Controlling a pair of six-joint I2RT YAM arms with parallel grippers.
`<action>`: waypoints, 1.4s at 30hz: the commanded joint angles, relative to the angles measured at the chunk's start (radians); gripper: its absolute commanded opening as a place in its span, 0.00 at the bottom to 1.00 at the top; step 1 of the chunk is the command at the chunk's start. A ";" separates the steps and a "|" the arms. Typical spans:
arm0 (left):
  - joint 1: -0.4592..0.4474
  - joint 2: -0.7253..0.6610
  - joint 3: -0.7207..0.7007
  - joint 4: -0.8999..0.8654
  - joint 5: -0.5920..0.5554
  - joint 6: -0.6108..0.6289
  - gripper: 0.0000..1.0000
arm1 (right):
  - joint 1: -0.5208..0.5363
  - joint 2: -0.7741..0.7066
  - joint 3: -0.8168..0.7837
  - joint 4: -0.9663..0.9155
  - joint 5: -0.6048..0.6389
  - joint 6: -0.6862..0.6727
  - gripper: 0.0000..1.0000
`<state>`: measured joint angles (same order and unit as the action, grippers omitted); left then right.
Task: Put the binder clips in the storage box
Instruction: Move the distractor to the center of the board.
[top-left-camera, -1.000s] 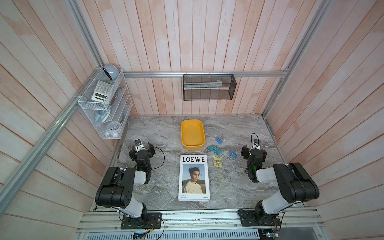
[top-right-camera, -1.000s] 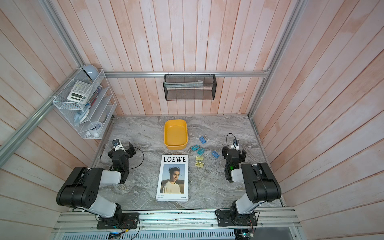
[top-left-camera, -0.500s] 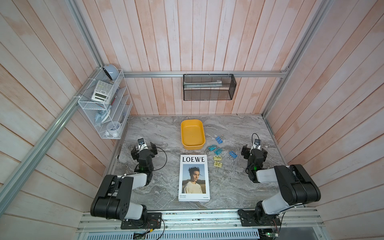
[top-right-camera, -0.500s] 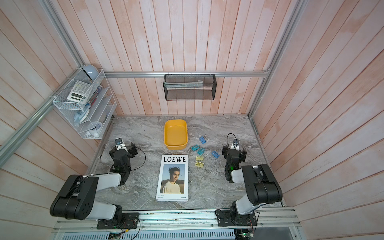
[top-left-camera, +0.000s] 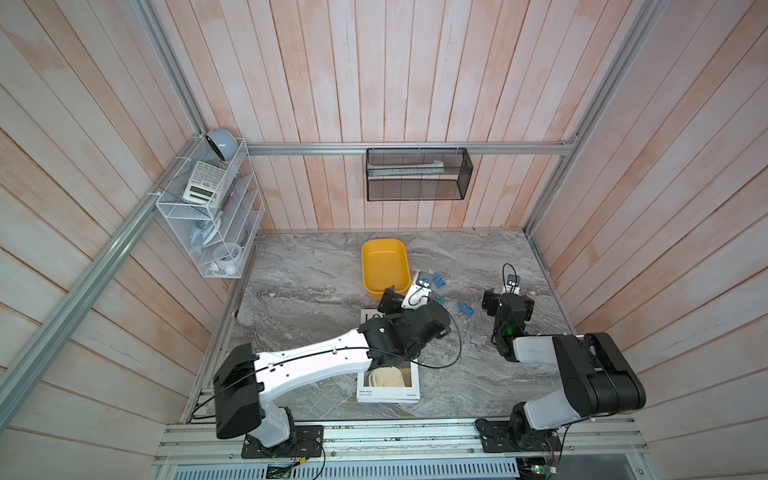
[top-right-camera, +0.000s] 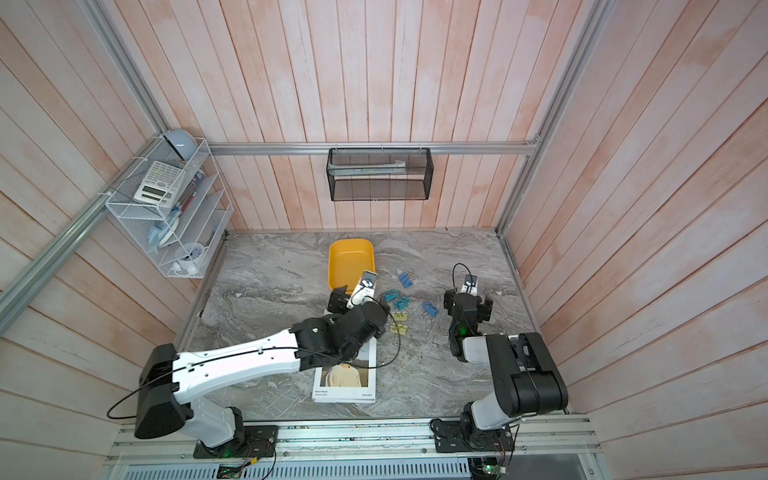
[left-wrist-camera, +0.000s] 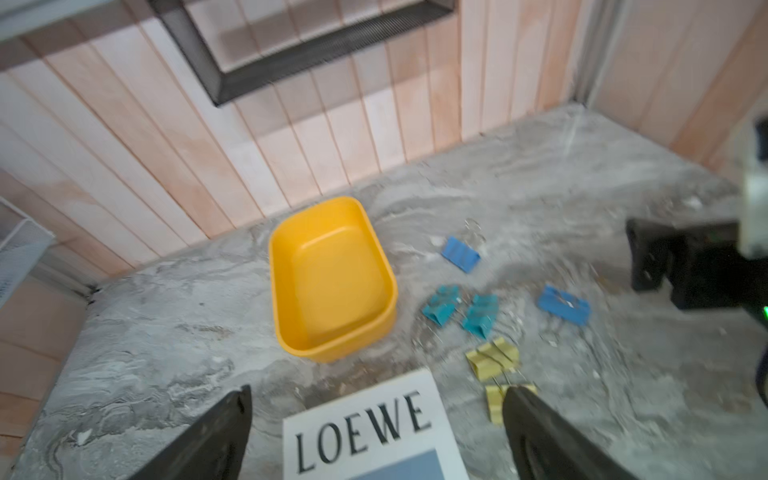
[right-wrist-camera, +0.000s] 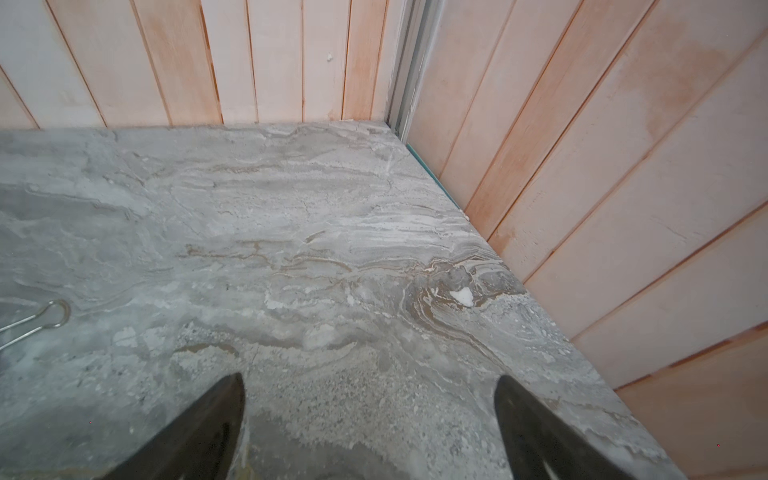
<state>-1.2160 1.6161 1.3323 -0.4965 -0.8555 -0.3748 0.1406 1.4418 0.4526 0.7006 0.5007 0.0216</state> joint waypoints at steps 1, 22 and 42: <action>-0.030 0.041 0.028 -0.223 0.080 -0.190 1.00 | 0.021 -0.215 0.220 -0.417 -0.013 0.042 0.98; -0.086 0.405 0.151 -0.409 0.257 -0.440 1.00 | 0.175 -0.449 0.364 -1.180 -0.239 0.380 0.98; 0.571 -0.088 -0.447 -0.262 0.232 -0.310 1.00 | 0.384 -0.036 0.556 -1.059 -0.274 0.359 0.98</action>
<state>-0.7425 1.5707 0.9112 -0.8120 -0.6212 -0.7784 0.5133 1.3457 0.9550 -0.3809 0.2516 0.3740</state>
